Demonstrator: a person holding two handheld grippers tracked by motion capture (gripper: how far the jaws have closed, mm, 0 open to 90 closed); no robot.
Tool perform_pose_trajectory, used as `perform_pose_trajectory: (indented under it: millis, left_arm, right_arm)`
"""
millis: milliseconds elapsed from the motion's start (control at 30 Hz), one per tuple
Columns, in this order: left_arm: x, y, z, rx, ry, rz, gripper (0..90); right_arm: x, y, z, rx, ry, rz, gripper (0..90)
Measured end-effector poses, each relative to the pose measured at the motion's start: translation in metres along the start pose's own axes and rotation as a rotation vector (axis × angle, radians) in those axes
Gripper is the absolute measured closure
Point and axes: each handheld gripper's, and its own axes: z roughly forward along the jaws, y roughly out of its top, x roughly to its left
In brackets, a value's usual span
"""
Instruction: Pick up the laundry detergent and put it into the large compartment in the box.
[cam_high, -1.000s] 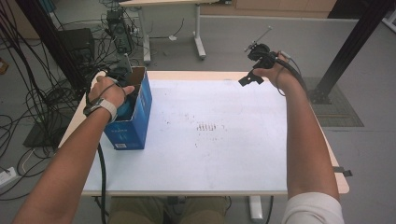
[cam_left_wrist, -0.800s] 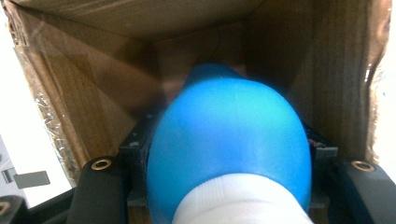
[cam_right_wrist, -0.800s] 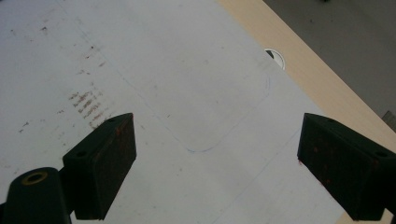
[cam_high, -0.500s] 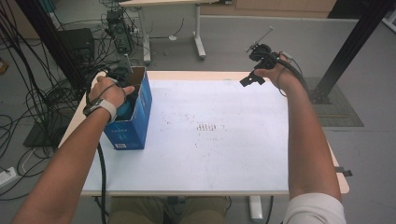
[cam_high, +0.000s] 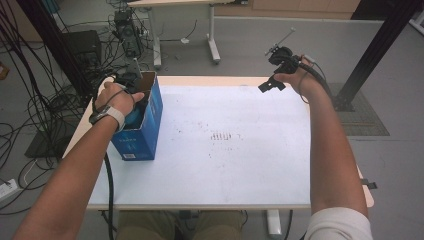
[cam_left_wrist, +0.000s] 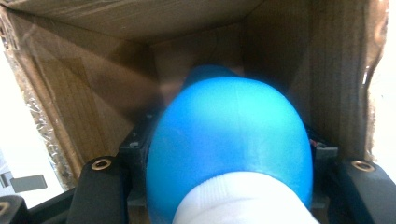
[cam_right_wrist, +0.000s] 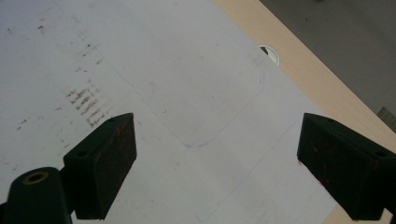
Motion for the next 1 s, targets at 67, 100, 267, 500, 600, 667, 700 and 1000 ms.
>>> perform_pose_trajectory:
  millis: [67, 100, 267, 500, 600, 667, 700, 1000]
  left_arm:
    - [0.0010, 0.0000, 0.0000, 0.001, -0.003, -0.001, 37.8]
    - [0.0011, 0.0000, 0.0000, 0.002, -0.002, -0.001, 37.8]
    - [0.0011, -0.0001, 0.0000, 0.001, -0.003, -0.002, 37.8]
    - [0.0007, -0.0002, 0.0006, 0.001, 0.000, 0.002, 37.9]
    - [0.0012, -0.0004, 0.0007, 0.000, -0.003, 0.001, 37.9]
    - [0.0014, -0.0008, 0.0007, -0.001, -0.003, -0.001, 37.9]
    - [0.0020, -0.0011, 0.0008, -0.003, -0.004, -0.001, 37.9]
    - [0.0024, -0.0022, 0.0023, -0.003, -0.002, 0.001, 38.7]
  right_arm:
    - [0.0000, 0.0000, 0.0000, 0.000, -0.002, 0.000, 12.0]
    - [0.0002, 0.0003, 0.0000, 0.003, -0.002, 0.002, 12.0]
    - [0.0004, 0.0007, 0.0006, 0.003, 0.000, -0.001, 12.0]
    - [0.0004, 0.0000, -0.0001, 0.001, -0.001, 0.001, 12.0]
    - [0.0005, -0.0003, -0.0007, -0.002, -0.002, 0.001, 12.0]
    - [0.0006, -0.0003, -0.0008, -0.003, -0.002, 0.001, 12.0]
    - [0.0007, -0.0001, -0.0008, -0.002, -0.002, 0.001, 12.0]
    - [0.0024, 0.0014, 0.0001, 0.000, -0.001, -0.001, 12.0]
